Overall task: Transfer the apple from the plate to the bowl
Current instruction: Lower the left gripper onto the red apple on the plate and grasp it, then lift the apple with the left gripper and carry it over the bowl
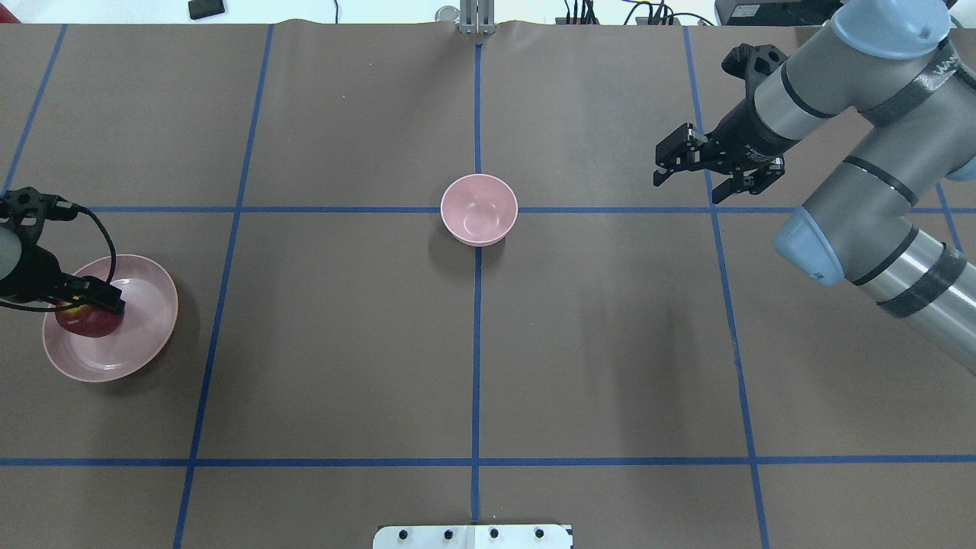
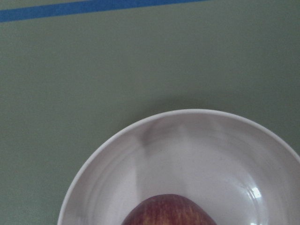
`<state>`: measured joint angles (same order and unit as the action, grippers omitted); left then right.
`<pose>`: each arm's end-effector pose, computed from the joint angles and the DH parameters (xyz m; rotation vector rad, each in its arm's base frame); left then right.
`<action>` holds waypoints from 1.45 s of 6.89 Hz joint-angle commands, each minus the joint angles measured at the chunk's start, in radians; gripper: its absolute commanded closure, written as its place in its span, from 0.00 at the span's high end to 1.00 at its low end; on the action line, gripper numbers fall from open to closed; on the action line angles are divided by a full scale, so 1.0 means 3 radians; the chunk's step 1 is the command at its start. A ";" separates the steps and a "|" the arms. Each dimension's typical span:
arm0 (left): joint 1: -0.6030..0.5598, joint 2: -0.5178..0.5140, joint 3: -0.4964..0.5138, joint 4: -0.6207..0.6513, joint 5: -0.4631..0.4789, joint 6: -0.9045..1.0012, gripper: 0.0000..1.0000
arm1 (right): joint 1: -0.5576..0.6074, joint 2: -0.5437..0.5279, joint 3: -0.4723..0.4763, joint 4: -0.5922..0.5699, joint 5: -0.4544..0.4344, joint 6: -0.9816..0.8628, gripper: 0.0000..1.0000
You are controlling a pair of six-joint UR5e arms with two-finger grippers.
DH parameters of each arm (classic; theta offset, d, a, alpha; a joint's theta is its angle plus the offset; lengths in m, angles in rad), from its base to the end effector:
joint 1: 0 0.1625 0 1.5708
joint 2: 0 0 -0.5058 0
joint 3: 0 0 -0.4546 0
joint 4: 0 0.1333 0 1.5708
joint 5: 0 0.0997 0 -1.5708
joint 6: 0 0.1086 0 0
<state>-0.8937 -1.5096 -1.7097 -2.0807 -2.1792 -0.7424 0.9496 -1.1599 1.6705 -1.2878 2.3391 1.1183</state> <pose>0.2920 -0.4769 0.6510 0.0468 0.8182 0.1171 -0.3745 -0.6226 0.3877 -0.0692 -1.0410 0.1466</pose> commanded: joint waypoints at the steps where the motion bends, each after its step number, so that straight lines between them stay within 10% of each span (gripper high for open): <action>1: 0.0039 0.0051 -0.0028 0.0012 -0.0007 0.0005 0.00 | 0.0000 0.0001 0.0005 -0.0002 0.0006 0.0000 1.00; 3: 0.0024 -0.0268 -0.0820 0.1260 -0.0124 0.0005 0.00 | 0.0126 -0.0020 0.0030 0.0003 0.0026 -0.0005 1.00; 5: 0.0267 -0.1727 -0.0856 0.2911 0.0002 -0.0203 0.00 | 0.0372 -0.0650 0.0483 0.0003 0.0057 -0.0431 1.00; 7: 0.0641 -0.2232 -0.0557 0.2516 0.0568 -0.0674 0.00 | 0.0613 -0.1011 0.0568 0.0003 0.0174 -0.0944 1.00; 10: 0.0785 -0.3513 0.1036 0.1797 0.1044 -0.0987 0.00 | 0.0583 -0.1022 0.0537 0.0003 0.0139 -0.0946 1.00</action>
<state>-0.6698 -2.4088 -1.5913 -1.4859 -1.9253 -1.0175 1.1257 -1.4649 1.8340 -1.2871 2.3852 0.8379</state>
